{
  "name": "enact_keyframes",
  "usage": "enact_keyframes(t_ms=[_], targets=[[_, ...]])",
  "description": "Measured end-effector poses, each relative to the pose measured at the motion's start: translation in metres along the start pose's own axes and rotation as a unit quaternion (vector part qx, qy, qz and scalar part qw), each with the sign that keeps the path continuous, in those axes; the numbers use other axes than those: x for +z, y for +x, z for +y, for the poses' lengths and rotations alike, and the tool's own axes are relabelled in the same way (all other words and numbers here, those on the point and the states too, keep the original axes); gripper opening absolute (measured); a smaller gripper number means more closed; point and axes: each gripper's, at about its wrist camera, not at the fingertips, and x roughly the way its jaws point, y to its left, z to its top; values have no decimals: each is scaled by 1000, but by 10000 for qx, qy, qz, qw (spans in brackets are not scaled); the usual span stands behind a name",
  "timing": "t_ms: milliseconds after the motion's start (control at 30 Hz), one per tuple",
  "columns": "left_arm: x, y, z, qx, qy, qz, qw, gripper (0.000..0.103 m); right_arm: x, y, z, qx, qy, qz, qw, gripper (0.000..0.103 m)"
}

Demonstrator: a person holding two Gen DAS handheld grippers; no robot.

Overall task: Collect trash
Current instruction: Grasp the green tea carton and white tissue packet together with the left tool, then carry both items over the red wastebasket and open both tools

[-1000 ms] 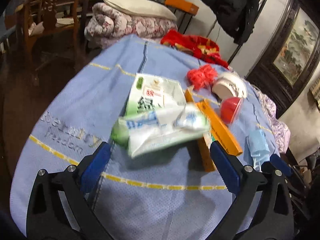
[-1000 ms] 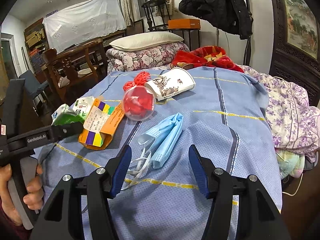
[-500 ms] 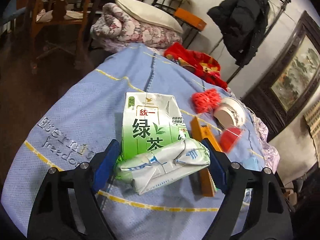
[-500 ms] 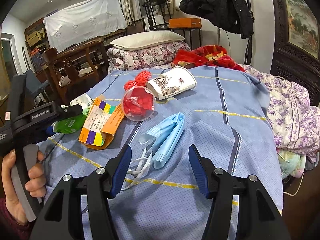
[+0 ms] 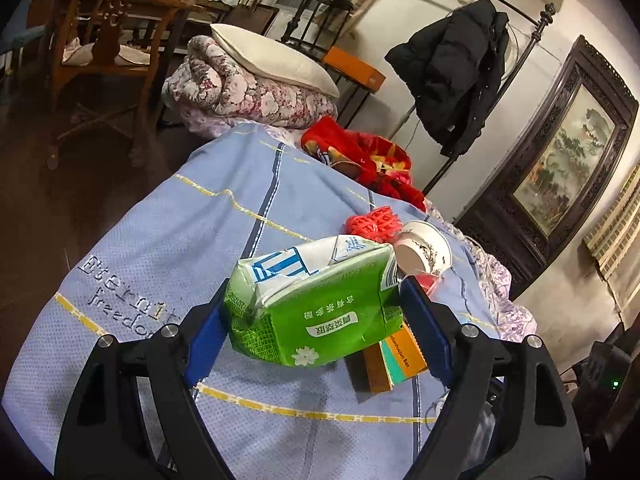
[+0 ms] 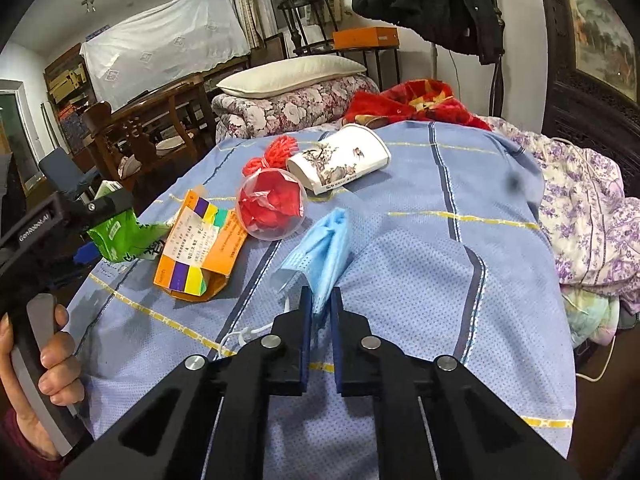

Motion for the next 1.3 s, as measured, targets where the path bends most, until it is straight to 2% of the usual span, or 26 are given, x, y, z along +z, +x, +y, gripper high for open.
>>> enact_keyframes(t_ms=[133,233,267,367,533,733,833,1000,1300], targets=[[-2,5,-3,122,54,37,9999,81,0,1,-1,32,5,47,10000,10],[-5,21,1,507,-20,346,9981,81,1,2,0,27,-37,91,9999,12],[-4,22,3,486,-102,390,9980,80,1,2,0,27,-40,95,9999,12],[-3,19,12,353,-312,355,9983,80,1,3,-1,57,-28,114,9999,11],[-4,10,3,231,-48,222,9995,77,0,0,2,44,-104,-4,9999,7],[3,-25,-13,-479,55,-356,9982,77,-3,-7,2,36,-121,-195,9997,6],[2,-39,-22,-658,105,-489,9966,77,-5,-18,-1,151,24,-299,9994,6],[-24,-67,-36,-804,231,-402,9957,77,-14,-49,-16,481,376,-338,9976,5],[-61,-102,-89,-893,649,-163,9938,77,-39,-115,-57,623,552,-504,9953,4]])
